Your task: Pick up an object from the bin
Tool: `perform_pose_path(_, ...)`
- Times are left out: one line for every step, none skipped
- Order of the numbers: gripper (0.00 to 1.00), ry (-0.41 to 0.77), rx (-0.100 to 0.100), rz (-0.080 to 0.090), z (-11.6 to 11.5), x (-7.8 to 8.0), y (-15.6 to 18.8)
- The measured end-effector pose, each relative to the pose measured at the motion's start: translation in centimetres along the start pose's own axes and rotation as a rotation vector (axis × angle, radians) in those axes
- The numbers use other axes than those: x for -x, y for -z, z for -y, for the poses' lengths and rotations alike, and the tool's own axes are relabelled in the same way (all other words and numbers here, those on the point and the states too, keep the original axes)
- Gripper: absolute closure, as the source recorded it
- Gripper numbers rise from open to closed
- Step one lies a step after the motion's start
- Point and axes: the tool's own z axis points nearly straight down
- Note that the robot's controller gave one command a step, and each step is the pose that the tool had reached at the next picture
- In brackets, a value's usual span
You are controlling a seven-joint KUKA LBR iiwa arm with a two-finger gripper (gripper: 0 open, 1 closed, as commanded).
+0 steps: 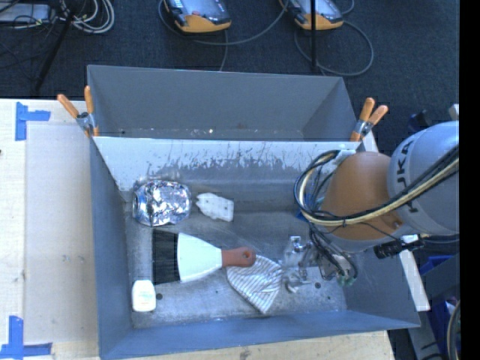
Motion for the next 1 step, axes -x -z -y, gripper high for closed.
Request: perform_pose_path(1.00,0.002,0.000,0.001,-0.04,0.02,0.00)
